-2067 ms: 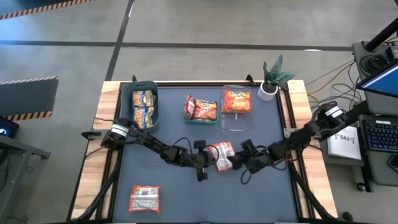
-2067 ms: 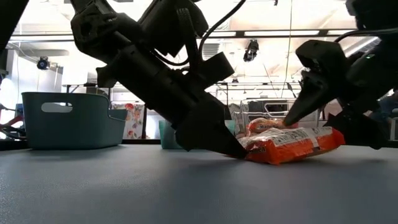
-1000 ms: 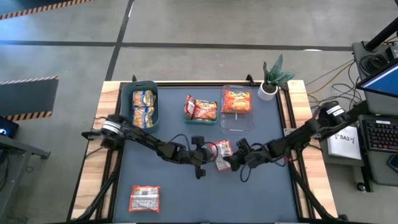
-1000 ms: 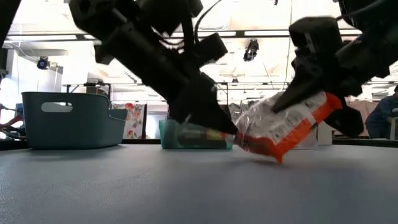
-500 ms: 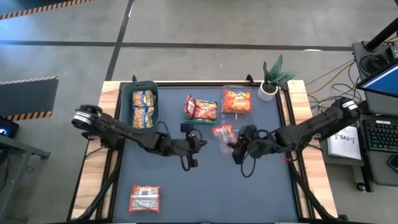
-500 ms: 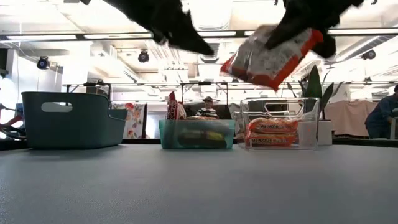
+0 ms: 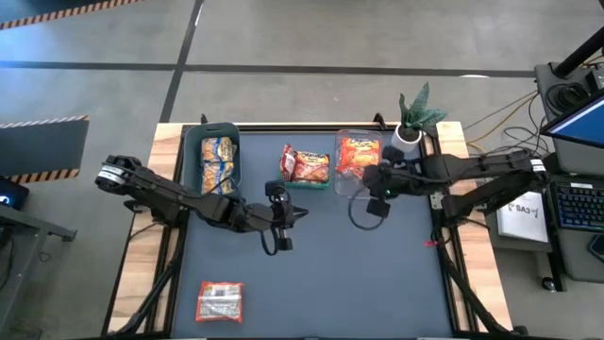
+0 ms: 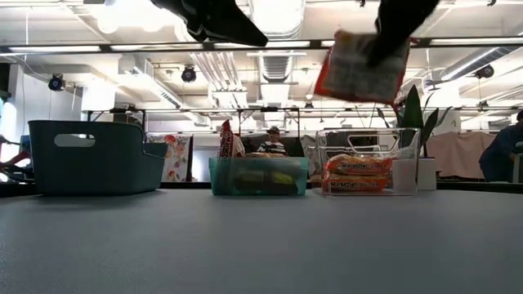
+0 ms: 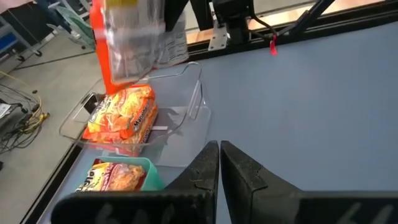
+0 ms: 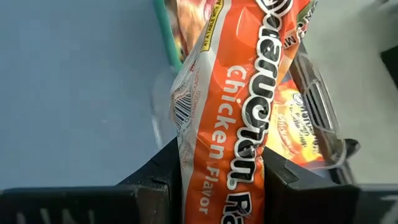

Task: Sort Maruchan noodles
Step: Put the right orange noodle pack into the transparent bin

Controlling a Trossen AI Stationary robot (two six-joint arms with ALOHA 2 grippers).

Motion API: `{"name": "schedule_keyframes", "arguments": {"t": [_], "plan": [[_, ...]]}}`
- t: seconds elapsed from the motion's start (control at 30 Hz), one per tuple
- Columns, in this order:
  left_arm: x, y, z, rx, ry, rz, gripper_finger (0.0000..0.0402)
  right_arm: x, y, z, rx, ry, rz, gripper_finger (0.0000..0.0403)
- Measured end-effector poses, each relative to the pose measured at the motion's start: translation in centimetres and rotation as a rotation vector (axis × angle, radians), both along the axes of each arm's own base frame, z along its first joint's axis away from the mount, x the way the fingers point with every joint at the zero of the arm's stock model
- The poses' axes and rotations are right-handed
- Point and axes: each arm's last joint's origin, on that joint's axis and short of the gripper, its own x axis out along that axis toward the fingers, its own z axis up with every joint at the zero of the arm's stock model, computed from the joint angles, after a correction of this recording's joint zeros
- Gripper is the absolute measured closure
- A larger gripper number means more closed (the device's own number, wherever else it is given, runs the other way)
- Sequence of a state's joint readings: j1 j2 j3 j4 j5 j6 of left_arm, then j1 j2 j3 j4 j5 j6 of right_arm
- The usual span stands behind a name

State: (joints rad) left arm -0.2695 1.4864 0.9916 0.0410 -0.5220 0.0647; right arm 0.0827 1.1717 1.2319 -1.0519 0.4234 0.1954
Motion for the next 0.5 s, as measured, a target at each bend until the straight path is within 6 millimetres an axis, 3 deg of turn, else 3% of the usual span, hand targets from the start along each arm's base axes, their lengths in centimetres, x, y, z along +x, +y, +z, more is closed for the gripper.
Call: {"name": "schedule_keyframes", "arguments": {"t": [0.2,0.5], "plan": [[0.0,0.0,-0.1,0.004,0.010,-0.001,0.0402,-0.1,-2.6,-2.7,-0.015,0.163,0.097,0.0284],[-0.1,0.0,-0.2,0.011,0.024,-0.002,0.0402,-0.1,-5.2,-7.0,-0.001,0.225,0.163,0.0284]]}}
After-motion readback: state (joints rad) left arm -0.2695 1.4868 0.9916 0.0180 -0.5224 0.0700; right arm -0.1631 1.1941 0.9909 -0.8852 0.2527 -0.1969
